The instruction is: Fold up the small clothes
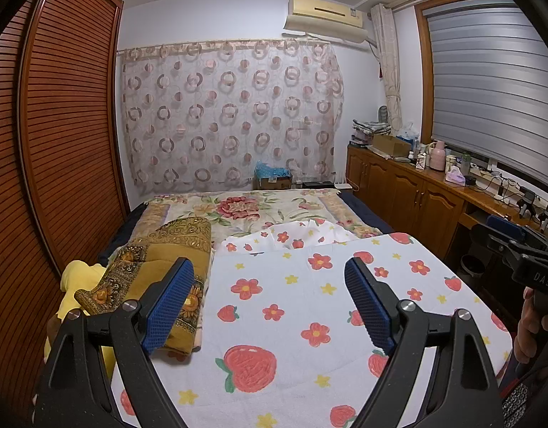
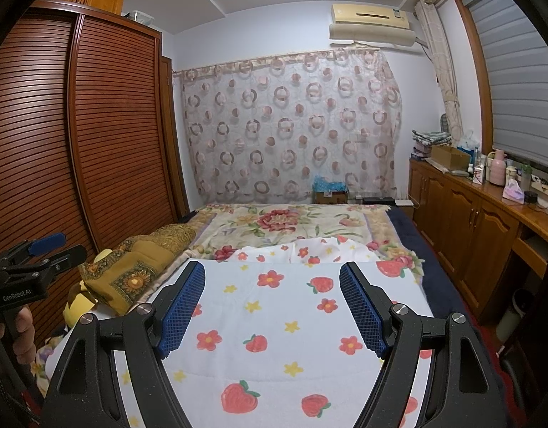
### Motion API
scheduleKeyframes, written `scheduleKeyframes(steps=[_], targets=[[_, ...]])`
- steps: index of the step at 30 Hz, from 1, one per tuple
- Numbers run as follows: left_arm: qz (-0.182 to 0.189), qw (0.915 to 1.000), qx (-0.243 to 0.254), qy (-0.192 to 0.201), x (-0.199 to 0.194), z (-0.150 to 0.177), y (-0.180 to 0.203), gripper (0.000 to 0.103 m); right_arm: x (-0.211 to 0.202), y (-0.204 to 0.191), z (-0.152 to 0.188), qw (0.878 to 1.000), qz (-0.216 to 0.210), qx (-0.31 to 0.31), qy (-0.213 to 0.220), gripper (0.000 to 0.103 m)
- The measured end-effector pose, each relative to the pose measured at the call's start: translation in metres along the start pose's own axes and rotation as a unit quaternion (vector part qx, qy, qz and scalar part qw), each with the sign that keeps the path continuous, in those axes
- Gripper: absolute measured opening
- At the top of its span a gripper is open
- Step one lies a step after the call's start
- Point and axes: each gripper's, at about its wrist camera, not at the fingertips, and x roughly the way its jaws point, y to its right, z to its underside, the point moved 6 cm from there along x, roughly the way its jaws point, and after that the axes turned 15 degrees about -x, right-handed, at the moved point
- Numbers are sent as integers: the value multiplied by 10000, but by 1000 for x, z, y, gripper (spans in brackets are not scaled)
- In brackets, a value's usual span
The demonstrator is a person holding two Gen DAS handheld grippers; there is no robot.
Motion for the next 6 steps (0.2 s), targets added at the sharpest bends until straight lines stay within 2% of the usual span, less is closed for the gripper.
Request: scheduleKeyframes(steps=[6], targets=[[-2,10000,-6,2,-1,0,0,87,0,1,0,10000,-10,-2,3,80]])
